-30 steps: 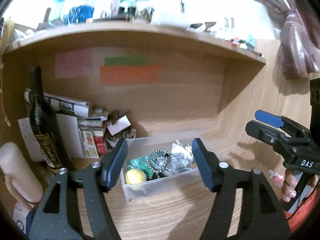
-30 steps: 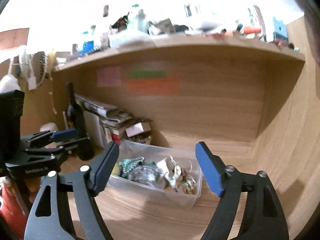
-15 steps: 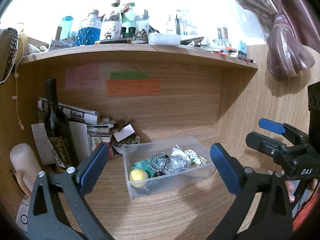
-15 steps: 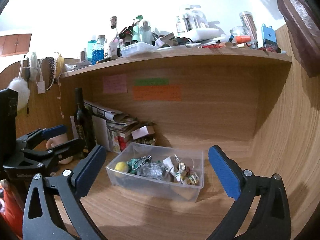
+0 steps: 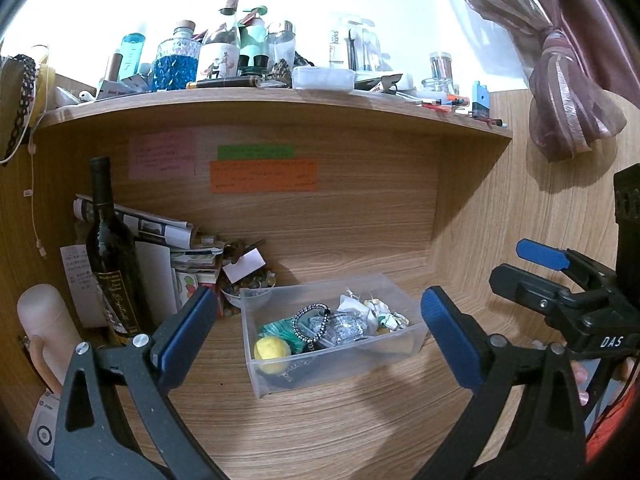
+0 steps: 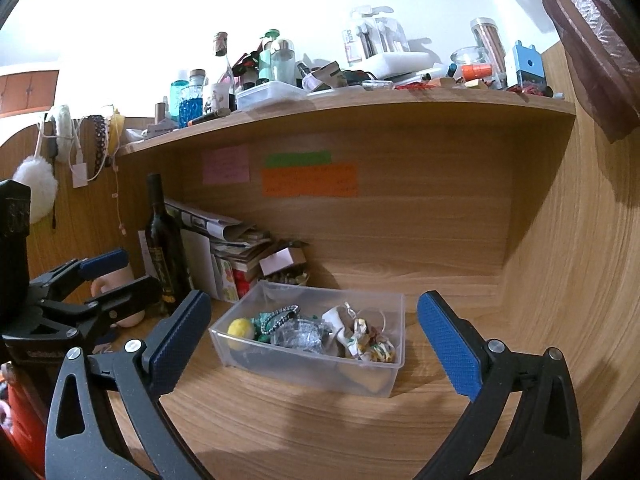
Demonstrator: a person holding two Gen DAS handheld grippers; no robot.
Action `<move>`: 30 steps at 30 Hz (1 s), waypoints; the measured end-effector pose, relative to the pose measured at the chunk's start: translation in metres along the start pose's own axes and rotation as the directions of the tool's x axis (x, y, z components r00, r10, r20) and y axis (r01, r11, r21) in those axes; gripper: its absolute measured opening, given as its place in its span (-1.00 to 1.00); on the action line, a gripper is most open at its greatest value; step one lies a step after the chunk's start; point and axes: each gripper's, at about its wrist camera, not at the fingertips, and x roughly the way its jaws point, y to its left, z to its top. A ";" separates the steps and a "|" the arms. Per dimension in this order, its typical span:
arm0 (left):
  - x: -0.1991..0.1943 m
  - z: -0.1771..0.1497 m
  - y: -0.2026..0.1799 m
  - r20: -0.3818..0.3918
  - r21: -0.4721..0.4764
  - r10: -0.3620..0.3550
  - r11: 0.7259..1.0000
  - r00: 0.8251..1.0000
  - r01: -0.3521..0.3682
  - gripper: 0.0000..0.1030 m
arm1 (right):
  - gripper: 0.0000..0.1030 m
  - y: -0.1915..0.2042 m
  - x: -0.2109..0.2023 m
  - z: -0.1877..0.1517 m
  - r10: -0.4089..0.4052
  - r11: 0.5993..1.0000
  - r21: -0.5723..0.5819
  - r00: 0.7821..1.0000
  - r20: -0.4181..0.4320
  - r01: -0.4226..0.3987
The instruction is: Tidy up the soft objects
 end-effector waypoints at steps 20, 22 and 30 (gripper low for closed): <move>0.000 -0.001 0.000 0.011 -0.011 0.000 1.000 1.000 0.000 1.00 | 1.00 0.003 0.001 -0.001 0.008 1.000 -0.003 1.000 -0.002 -0.008; 0.001 -0.001 0.000 0.007 -0.017 -0.004 1.000 1.000 0.004 1.00 | 1.00 0.003 0.001 -0.001 0.009 1.000 -0.004 1.000 -0.002 -0.009; 0.003 -0.001 0.002 0.001 -0.027 -0.009 1.000 1.000 0.009 1.00 | 1.00 0.003 0.002 -0.002 0.010 1.000 -0.005 1.000 -0.002 -0.010</move>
